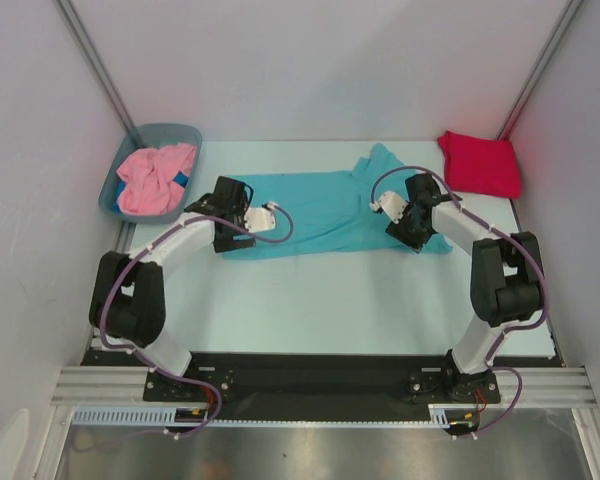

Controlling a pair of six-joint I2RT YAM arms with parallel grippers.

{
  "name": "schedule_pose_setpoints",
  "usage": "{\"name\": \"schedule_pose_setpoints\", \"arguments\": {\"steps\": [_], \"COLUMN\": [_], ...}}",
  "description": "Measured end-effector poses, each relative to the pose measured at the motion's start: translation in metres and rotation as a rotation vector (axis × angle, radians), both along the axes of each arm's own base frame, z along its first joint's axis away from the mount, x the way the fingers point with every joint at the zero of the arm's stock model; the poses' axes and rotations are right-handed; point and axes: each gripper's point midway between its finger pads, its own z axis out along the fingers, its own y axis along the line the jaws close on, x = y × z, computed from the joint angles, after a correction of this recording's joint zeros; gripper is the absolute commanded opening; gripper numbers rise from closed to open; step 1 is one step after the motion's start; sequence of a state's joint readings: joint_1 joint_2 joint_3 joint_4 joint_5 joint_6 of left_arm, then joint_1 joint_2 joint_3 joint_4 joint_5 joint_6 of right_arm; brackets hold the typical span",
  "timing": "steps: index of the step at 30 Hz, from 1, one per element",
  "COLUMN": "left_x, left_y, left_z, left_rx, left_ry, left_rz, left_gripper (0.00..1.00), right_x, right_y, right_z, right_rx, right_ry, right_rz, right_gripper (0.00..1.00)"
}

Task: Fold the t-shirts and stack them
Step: Fold the tshirt

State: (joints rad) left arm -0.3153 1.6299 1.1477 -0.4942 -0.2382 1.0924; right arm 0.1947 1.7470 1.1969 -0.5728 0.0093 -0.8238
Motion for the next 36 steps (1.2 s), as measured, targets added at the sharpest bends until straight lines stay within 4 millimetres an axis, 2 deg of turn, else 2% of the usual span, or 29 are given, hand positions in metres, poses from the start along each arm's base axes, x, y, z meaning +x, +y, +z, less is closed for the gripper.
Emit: {"name": "schedule_pose_setpoints", "arguments": {"steps": [3, 6, 13, 18, 28, 36], "left_x": [-0.020, -0.033, -0.040, -0.048, -0.071, -0.087], "left_y": [-0.008, -0.014, -0.021, -0.026, -0.039, -0.036], "left_z": [-0.016, -0.023, -0.014, -0.019, -0.030, -0.064], "left_rx": [0.031, 0.056, 0.090, 0.091, -0.030, -0.043], "left_ry": [0.053, 0.083, 0.055, 0.082, 0.202, 0.343], "left_rz": [-0.127, -0.236, -0.395, -0.470, -0.452, -0.396], "left_gripper": [1.00, 1.00, 1.00, 1.00, 1.00, 1.00], "right_x": [-0.008, -0.006, -0.008, -0.021, -0.026, -0.025], "right_y": [-0.002, -0.003, -0.012, -0.024, -0.033, -0.038], "right_z": [-0.005, 0.001, 0.026, 0.022, 0.022, 0.024], "right_rx": [-0.042, -0.071, -0.156, -0.235, -0.281, -0.298], "right_ry": [0.022, 0.005, -0.049, -0.015, 0.013, 0.018], "right_rz": [0.049, 0.093, 0.202, 0.278, 0.305, 0.304], "right_gripper": [0.57, 0.57, 0.60, 0.61, 0.61, 0.61]}}
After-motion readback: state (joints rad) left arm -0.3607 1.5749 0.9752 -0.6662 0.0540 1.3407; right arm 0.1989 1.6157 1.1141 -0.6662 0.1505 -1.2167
